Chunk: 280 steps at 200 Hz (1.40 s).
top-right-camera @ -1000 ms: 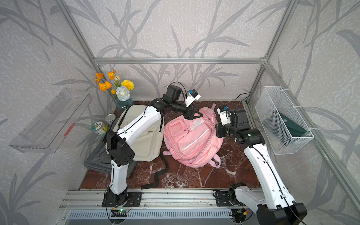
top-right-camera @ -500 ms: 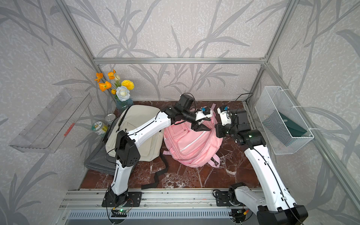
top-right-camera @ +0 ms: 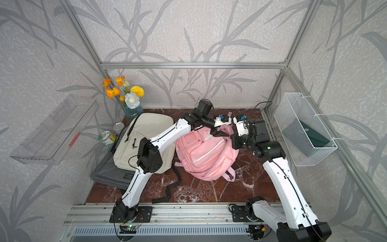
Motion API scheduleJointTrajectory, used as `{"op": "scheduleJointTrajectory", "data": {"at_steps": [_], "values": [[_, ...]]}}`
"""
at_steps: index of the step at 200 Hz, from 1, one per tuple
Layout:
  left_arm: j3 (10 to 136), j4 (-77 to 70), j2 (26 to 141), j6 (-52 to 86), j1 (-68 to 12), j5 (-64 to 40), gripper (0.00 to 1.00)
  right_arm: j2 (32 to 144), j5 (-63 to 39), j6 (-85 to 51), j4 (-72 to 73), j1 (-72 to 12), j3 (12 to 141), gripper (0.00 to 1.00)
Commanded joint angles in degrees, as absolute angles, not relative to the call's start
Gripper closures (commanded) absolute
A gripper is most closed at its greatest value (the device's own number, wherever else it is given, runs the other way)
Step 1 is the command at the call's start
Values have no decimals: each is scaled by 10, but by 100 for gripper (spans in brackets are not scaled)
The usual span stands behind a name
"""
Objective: Zip up the backpack
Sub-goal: Zip the zipper on the backpack.
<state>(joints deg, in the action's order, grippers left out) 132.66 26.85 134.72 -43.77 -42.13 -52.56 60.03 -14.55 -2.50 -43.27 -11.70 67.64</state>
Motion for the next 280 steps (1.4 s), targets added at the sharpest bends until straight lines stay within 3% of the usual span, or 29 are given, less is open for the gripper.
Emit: {"op": "scheduleJointTrajectory", "data": {"at_steps": [1,64,124,141,165,172,179,229,280], "values": [[1348,252,1353,-437,-422,-563,27,582,-157,-23,-386,-120,677,100],[1445,404,1406,-509,-429,-623,31,570,-138,-33,-368,-120,669,100],[1457,399,1429,-512,-447,-594,36,568,-153,-45,-355,-119,666,100],[1457,367,1433,-480,-448,-593,47,566,-149,-46,-355,-120,661,100],[1457,350,1434,-456,-446,-584,70,563,-133,-45,-359,-119,659,100],[1456,351,1434,-455,-446,-578,81,563,-127,-46,-360,-120,659,100],[1454,349,1431,-454,-446,-571,100,562,-120,-46,-362,-120,660,100],[1399,219,1407,-360,-433,-471,100,557,-67,-52,-393,-120,675,100],[1488,189,1455,-271,-410,-236,100,562,-42,-71,-474,-121,690,100]]}}
